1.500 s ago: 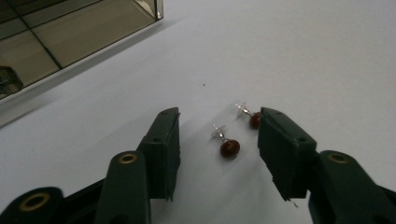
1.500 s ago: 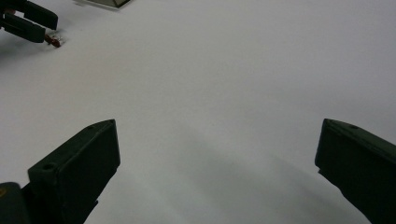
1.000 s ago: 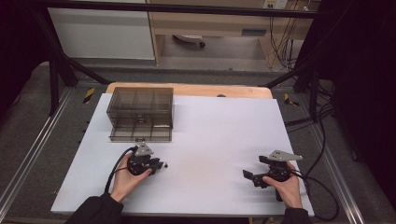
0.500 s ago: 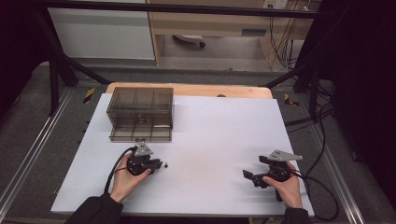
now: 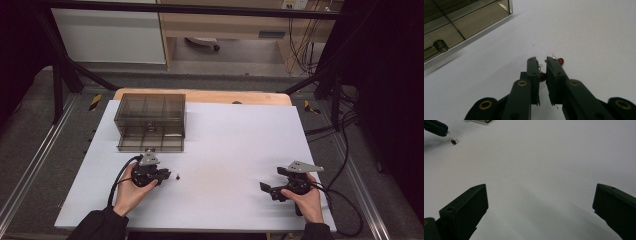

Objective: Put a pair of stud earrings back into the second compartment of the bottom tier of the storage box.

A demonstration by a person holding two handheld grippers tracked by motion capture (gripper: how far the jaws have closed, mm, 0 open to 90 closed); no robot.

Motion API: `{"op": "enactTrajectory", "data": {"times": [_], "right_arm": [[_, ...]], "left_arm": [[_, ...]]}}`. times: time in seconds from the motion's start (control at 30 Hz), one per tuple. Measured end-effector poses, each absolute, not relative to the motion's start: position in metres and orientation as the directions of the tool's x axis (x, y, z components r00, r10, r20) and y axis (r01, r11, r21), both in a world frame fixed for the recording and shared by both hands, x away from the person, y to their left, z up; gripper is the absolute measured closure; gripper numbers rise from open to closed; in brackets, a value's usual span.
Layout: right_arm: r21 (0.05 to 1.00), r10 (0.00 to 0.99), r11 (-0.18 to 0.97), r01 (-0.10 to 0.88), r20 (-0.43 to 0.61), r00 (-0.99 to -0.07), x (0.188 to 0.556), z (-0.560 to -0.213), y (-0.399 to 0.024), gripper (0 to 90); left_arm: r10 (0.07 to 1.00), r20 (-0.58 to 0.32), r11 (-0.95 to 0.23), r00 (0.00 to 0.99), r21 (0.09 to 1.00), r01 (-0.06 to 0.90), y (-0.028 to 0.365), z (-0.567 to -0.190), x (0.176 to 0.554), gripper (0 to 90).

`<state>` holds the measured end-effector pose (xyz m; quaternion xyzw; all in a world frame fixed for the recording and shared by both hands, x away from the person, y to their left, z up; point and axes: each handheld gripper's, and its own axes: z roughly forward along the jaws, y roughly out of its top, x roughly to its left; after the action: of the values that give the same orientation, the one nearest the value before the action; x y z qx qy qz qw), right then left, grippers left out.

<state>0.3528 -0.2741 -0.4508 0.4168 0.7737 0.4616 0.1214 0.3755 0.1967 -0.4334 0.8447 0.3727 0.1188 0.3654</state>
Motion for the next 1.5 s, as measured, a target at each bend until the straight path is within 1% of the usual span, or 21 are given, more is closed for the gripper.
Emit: {"op": "enactTrajectory", "data": {"times": [0.77, 1.17, 1.5], "right_arm": [[0.814, 0.756, 0.226, 0.535, 0.200, -0.623, 0.352, -0.450, -0.274, 0.7], [0.812, 0.757, 0.229, 0.537, 0.198, -0.623, 0.352, -0.451, -0.274, 0.7], [0.811, 0.756, 0.231, 0.537, 0.198, -0.624, 0.353, -0.451, -0.274, 0.7]], "left_arm": [[0.723, -0.073, -0.441, 0.687, 0.717, 0.540, 0.214, -0.417, 0.377, 80.8], [0.725, -0.060, -0.450, 0.686, 0.713, 0.538, 0.224, -0.408, 0.383, 80.8], [0.739, -0.068, -0.430, 0.670, 0.718, 0.547, 0.234, -0.401, 0.391, 80.8]]}}
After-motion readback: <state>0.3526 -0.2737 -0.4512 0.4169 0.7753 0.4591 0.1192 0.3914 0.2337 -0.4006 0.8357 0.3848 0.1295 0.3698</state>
